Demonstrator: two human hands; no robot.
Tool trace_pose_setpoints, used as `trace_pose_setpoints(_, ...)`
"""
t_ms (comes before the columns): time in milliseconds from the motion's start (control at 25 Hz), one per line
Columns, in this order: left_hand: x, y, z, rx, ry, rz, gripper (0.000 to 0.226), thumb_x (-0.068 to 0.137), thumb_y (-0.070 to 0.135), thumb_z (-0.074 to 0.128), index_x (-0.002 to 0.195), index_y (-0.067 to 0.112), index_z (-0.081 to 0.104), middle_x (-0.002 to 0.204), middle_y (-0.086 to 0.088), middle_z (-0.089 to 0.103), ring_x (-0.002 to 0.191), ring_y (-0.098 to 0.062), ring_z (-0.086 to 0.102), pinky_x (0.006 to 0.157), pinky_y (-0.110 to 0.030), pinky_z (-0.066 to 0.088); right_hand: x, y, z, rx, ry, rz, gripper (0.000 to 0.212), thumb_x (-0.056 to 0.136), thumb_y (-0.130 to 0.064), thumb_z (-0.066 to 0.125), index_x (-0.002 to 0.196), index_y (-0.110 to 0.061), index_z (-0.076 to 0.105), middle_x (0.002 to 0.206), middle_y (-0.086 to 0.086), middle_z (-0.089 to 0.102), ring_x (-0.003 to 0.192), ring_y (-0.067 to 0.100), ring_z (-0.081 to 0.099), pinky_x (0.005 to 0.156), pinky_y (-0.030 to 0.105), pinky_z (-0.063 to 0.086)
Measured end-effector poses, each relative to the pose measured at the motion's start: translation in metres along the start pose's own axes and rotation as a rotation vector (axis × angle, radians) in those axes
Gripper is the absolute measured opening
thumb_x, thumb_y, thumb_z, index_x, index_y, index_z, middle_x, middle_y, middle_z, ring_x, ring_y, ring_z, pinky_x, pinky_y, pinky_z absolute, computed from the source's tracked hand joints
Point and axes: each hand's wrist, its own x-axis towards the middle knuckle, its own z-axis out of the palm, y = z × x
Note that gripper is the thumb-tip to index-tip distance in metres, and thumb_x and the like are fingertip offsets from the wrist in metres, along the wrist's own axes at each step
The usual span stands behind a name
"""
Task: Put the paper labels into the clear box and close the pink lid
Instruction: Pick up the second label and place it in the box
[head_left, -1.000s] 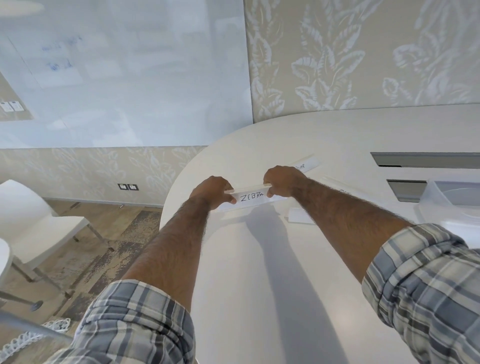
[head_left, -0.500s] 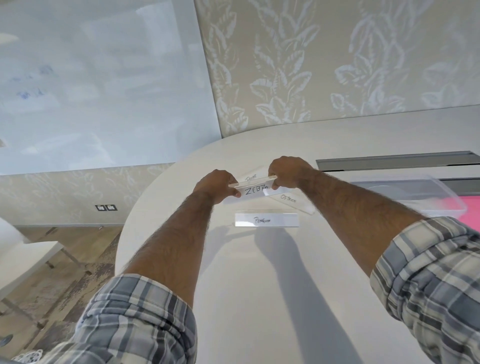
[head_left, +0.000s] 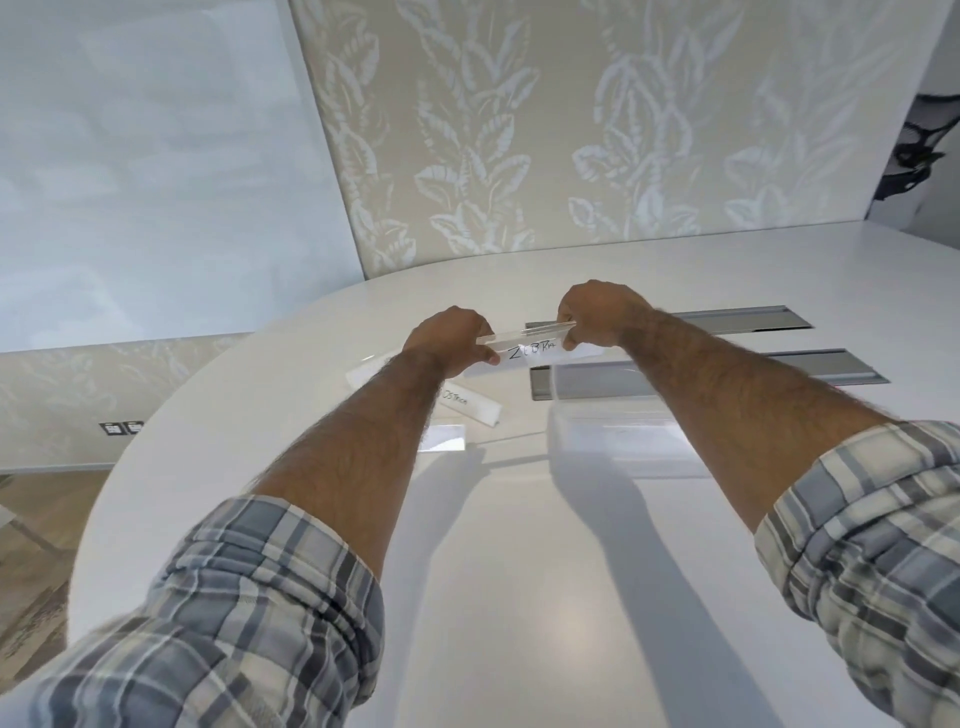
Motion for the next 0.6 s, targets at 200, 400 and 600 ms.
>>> trace_pose_setpoints(200,0.020,0.062,0.028,-0.004,-0.035,0.048,0.038,0.078,0.043,0.077,0.114,0.034,0.071,0.103,0.003,0.063,0.103,-0.027,0.062,0.073,-0.031,0.041,-0.025,0.063,0.005,-0.010,-0.023,0.061,0.044,0.070,-0.035,0.082,0.110,-0.024,0.067,0.112,0.000,0.067,0.102,0.025,0.063,0.075,0.030,0.042)
trace_pose_setpoints(400,0.039,0.099,0.055,-0.017,-0.062,0.064,0.048,0.080,0.041,0.077,0.125,0.030,0.066,0.123,0.000,0.064,0.112,-0.026,0.061,0.078,-0.030,0.040,-0.037,0.101,0.013,-0.035,-0.047,0.103,0.042,0.069,-0.033,0.084,0.106,-0.025,0.068,0.113,0.000,0.068,0.101,0.024,0.064,0.073,0.028,0.039)
trace_pose_setpoints(600,0.060,0.111,0.078,0.010,-0.127,0.067,0.047,0.083,0.035,0.075,0.128,0.027,0.064,0.131,-0.002,0.062,0.117,-0.027,0.060,0.090,-0.032,0.046,-0.028,0.119,0.029,-0.101,-0.110,0.082,0.042,0.072,-0.028,0.082,0.111,-0.020,0.066,0.118,0.002,0.066,0.109,0.025,0.062,0.081,0.031,0.044)
